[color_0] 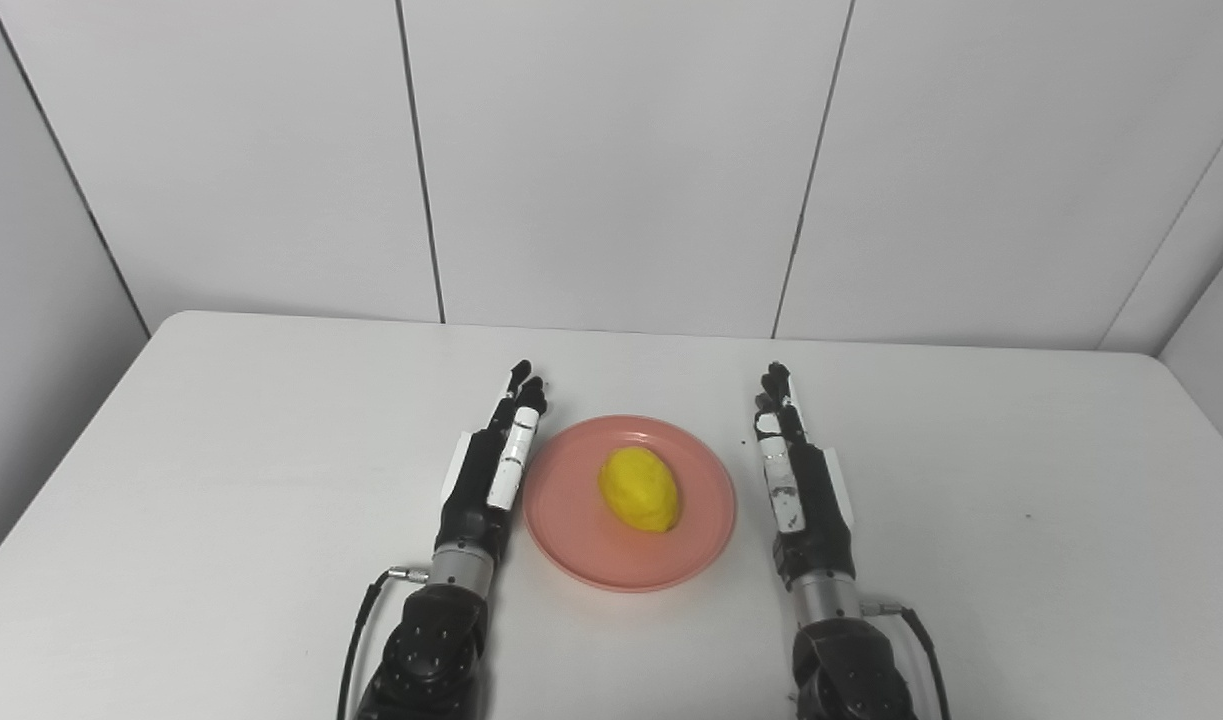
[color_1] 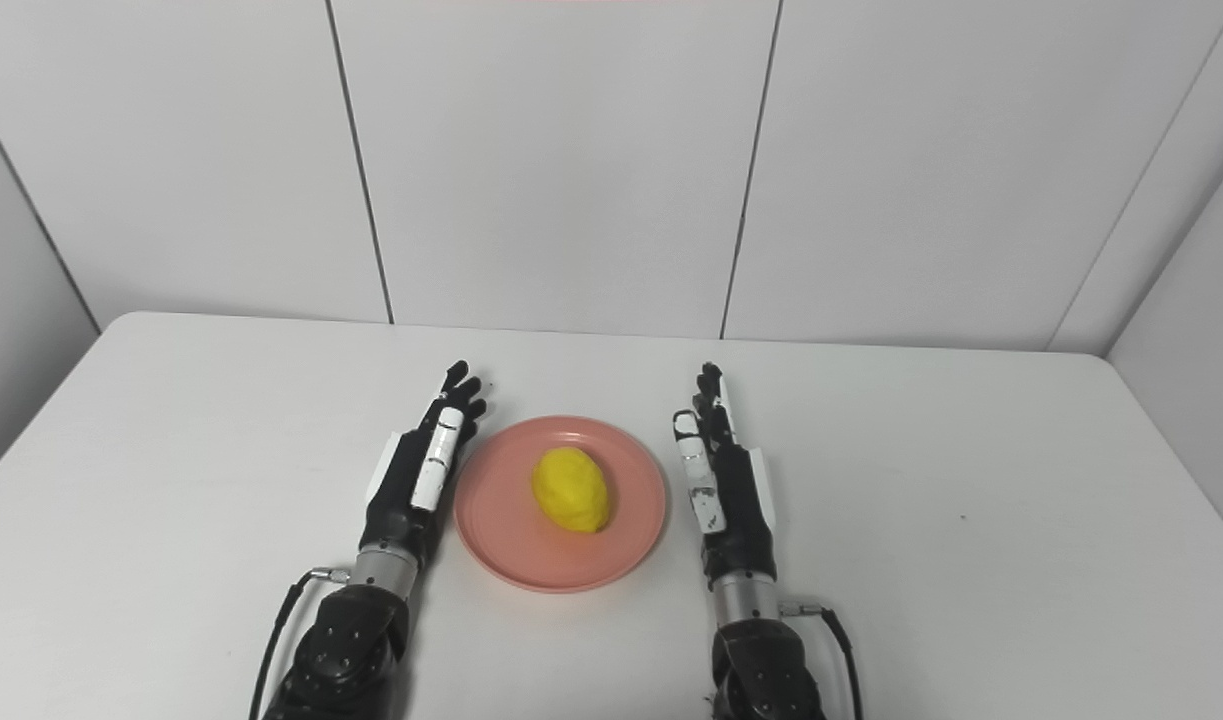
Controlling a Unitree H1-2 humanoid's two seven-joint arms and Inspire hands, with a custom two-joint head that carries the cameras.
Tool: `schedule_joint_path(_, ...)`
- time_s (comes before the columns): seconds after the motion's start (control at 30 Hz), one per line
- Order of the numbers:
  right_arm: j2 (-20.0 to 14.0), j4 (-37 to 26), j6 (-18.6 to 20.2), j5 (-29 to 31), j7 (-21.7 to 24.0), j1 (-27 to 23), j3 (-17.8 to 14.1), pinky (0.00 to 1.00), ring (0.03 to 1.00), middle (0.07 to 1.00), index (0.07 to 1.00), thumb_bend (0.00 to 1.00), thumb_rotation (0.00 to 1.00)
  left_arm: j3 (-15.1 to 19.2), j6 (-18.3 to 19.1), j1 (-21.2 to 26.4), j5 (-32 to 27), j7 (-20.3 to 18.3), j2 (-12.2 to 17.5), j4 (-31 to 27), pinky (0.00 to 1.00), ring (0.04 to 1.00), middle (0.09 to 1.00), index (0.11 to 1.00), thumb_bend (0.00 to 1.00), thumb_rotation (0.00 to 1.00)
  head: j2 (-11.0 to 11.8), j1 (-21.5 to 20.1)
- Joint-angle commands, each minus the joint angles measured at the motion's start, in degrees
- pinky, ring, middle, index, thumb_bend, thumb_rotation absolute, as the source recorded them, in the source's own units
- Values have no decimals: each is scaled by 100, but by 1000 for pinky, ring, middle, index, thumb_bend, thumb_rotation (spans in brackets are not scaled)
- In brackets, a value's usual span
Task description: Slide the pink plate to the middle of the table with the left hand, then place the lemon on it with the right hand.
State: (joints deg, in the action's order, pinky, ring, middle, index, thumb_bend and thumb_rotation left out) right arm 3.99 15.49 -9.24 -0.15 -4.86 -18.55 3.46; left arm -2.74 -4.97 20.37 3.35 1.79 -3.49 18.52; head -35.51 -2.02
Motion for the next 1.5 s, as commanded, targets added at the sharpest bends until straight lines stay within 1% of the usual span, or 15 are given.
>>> schedule_joint_path(0.0,53,-151,119,162,171,-38,-30,1000,1000,1000,1000,692,1000,-25,-54,-35,57,14,20,-78,962,944,963,967,563,1000,-2,2)
schedule_joint_path(0.2,46,-260,384,343,301,-5,-67,1000,1000,1000,1000,709,1000,-18,-99,-36,26,-12,31,-75,976,954,970,974,554,1000,-16,3)
schedule_joint_path(0.33,47,-396,721,501,365,20,-92,1000,1000,1000,1000,731,1000,-17,-105,-33,31,-2,31,-70,975,955,972,977,551,1000,-18,1)
schedule_joint_path(0.43,63,-414,776,500,353,24,-113,1000,1000,1000,1000,728,1000,-14,-87,-34,25,-5,30,-72,976,956,974,978,553,1000,-20,0)
schedule_joint_path(0.57,86,-387,804,538,355,15,-150,1000,1000,1000,1000,714,1000,-13,-90,-30,-19,-56,45,-63,988,971,984,989,558,1000,-17,2)
schedule_joint_path(0.9,88,-346,755,530,364,4,-164,1000,1000,1000,1000,723,1000,-4,-140,-30,-5,-28,43,-45,989,973,982,990,557,1000,-17,-11)
schedule_joint_path(1.07,112,-313,693,544,327,-18,-201,1000,1000,1000,1000,706,1000,32,-34,-32,-85,-39,3,-79,994,968,980,991,558,1000,-8,-20)
schedule_joint_path(1.17,121,-282,617,531,302,-28,-222,1000,1000,1000,1000,701,1000,21,-52,-35,-71,-3,-7,-78,969,953,969,976,559,1000,-12,-26)
schedule_joint_path(1.47,142,-218,488,514,285,-54,-278,1000,1000,1000,1000,687,1000,54,-47,-30,-100,30,-53,-46,943,937,954,956,575,1000,1,-34)
